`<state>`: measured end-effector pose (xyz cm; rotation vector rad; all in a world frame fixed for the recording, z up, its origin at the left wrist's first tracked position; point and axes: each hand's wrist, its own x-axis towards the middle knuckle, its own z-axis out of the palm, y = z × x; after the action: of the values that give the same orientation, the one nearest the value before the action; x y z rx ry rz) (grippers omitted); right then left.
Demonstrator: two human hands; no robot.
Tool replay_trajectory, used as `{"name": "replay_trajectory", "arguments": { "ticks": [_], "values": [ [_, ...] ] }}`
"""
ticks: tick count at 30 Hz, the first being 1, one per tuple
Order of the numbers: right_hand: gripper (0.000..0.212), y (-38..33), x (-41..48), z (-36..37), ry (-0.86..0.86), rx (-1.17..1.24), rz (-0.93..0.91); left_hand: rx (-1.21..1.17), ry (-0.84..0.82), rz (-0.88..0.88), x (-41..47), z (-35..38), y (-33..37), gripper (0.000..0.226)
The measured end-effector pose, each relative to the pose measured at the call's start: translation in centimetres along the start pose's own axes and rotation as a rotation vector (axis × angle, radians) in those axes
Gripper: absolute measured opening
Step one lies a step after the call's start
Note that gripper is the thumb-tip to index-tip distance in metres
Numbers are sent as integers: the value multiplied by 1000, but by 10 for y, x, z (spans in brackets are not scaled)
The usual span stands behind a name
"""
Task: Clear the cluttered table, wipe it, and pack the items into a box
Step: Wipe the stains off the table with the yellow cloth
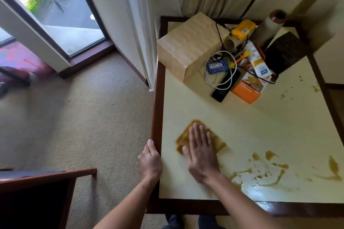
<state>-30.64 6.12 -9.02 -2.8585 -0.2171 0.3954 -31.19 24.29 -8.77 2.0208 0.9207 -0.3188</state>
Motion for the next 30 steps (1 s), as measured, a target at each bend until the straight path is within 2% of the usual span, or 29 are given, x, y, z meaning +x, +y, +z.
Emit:
{"name": "replay_trajectory", "arguments": {
  "ticks": [2, 4, 9, 14, 16, 18, 22, 25, 28, 30],
  "values": [
    [73, -10, -17, 7, -33, -28, -165, -9, -1, 12, -2, 0, 1, 61],
    [74, -5, -7, 4, -44, -32, -212, -16, 6, 16, -2, 0, 1, 61],
    [77, -2, 103, -24, -8, -67, -72, -22, -2, 8, 1, 1, 1, 57],
    [77, -39, 176, -31, -13, -101, -83, -22, 15, 1, 7, 3, -3, 58],
    [76, -55, 166, -20, -30, -88, -148, -15, 18, -8, 9, 4, -4, 60],
    [75, -58, 131, -8, -75, -57, -287, -23, 18, -2, 8, 3, -5, 57],
    [72, -20, 30, 5, -72, -74, -401, -13, 19, -12, 6, 1, -5, 57],
    [73, 30, 2, -8, -80, -105, -326, 19, 29, -19, 6, 3, -4, 60],
    [74, 55, 35, -23, -36, -151, -117, 12, 22, -1, 6, 3, -5, 60],
    [76, 46, 66, -28, -1, -132, 24, 27, 28, 12, 7, 3, -6, 61]
  ]
}}
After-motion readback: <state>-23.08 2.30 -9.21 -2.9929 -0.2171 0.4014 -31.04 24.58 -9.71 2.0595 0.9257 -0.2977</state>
